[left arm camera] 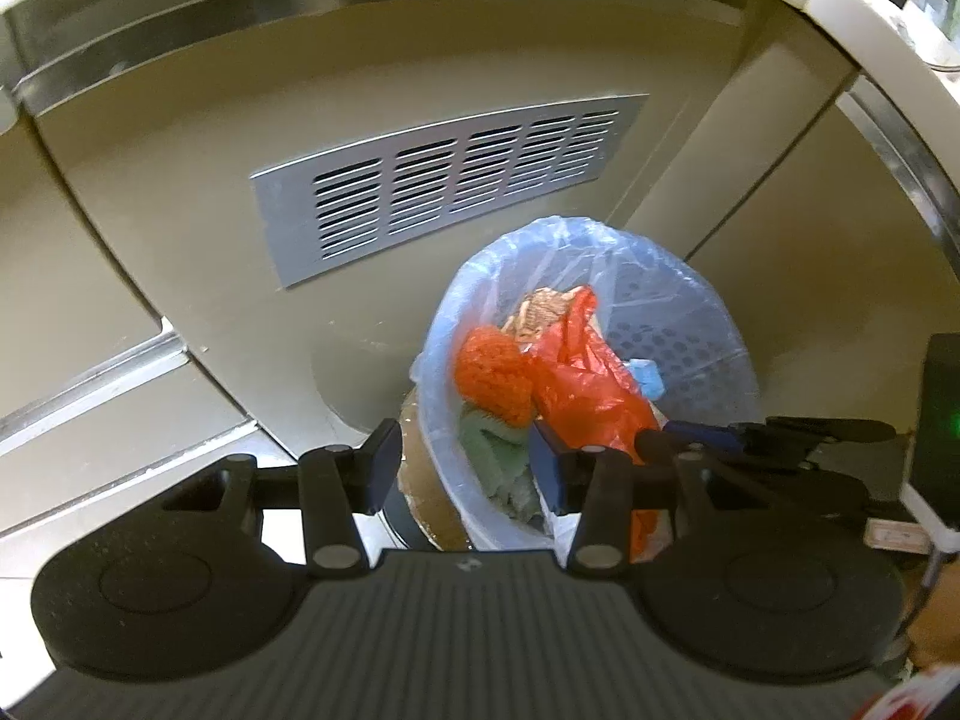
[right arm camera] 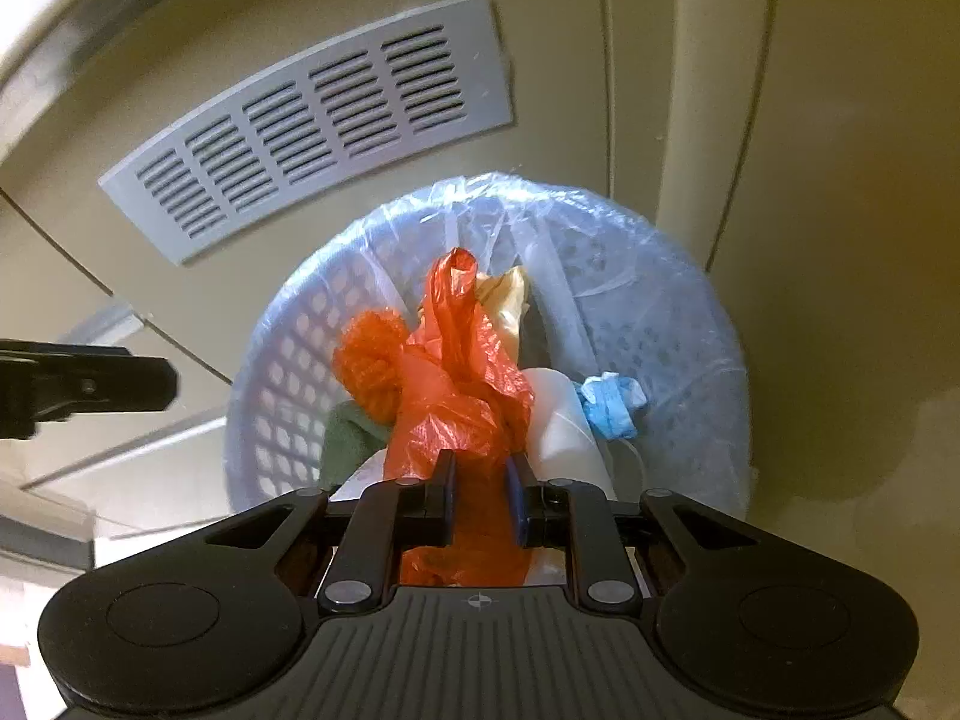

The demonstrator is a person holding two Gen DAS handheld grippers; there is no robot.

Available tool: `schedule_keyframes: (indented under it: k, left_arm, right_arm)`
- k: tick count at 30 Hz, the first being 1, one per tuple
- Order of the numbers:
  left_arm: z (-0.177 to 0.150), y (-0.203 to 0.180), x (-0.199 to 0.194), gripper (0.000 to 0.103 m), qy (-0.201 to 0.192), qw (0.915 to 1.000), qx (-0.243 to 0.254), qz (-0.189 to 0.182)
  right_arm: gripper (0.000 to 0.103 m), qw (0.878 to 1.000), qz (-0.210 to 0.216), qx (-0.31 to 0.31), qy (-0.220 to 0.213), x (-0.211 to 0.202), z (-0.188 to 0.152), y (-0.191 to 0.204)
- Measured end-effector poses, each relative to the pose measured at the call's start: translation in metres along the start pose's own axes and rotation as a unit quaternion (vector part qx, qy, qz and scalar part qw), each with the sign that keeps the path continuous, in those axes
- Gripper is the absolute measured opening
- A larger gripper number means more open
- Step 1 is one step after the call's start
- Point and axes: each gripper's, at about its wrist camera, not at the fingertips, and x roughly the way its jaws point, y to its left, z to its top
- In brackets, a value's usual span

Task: Collect trash
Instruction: 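Open the right tool to drop the red bag into the wastebasket, then raise both tools back up toward the counter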

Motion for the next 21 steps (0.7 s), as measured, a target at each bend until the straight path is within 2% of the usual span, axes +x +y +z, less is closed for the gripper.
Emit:
schedule_keyframes:
  k: [11, 16, 21]
  left_arm:
    - [-0.006, 0.013, 0.011, 0.042, 0.007, 0.9998, -0.015, 0.008]
    - [-0.006, 0.016, 0.01, 0.042, 0.004, 0.9999, -0.015, 0.005]
    - [-0.004, 0.014, 0.002, 0.041, -0.002, 1.0, -0.008, 0.001]
  right_arm:
    - [0.019, 0.999, -0.03, -0.025, 0.026, 0.047, -0.005, 0.005]
    - [0.019, 0.999, -0.045, -0.013, 0.007, 0.031, -0.009, 0.005]
    - [0.02, 0.999, -0.042, 0.016, -0.009, 0.0, -0.01, 0.004]
